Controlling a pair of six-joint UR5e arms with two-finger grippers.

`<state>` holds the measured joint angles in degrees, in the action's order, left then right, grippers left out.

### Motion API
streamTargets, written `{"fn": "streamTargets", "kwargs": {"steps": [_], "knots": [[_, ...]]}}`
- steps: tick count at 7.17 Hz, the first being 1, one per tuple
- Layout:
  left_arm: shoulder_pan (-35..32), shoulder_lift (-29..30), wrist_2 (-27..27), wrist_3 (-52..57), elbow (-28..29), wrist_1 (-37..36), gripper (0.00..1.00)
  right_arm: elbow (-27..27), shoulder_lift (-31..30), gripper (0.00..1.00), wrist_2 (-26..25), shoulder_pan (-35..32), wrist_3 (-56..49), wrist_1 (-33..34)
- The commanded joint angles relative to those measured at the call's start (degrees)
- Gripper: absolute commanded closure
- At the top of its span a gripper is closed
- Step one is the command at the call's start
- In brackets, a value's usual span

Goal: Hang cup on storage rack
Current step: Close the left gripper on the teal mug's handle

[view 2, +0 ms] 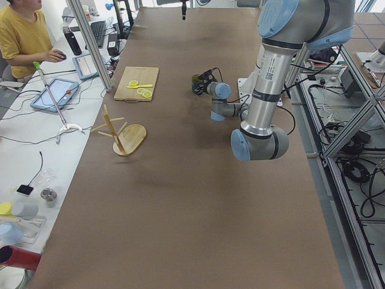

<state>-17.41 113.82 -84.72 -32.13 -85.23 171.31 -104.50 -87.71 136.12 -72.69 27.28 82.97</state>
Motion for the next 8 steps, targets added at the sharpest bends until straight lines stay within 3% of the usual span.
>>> {"fn": "streamTargets", "kwargs": {"steps": [1,3,5,8], "knots": [[0.01,0.26,0.08,1.09,0.5,0.34,0.25,-0.09,-0.01,0.0,0.02,0.09,-0.03,0.0],[0.01,0.0,0.08,1.36,0.68,0.34,0.26,-0.09,-0.09,0.0,0.02,0.0,-0.03,0.0],[0.19,0.09,-0.01,2.07,0.68,0.43,0.37,-0.09,-0.09,0.0,0.02,0.09,0.06,0.0],[0.27,-0.18,-0.1,1.28,0.42,0.43,0.95,-0.09,-0.09,0.0,0.02,0.09,0.06,0.0]]}}
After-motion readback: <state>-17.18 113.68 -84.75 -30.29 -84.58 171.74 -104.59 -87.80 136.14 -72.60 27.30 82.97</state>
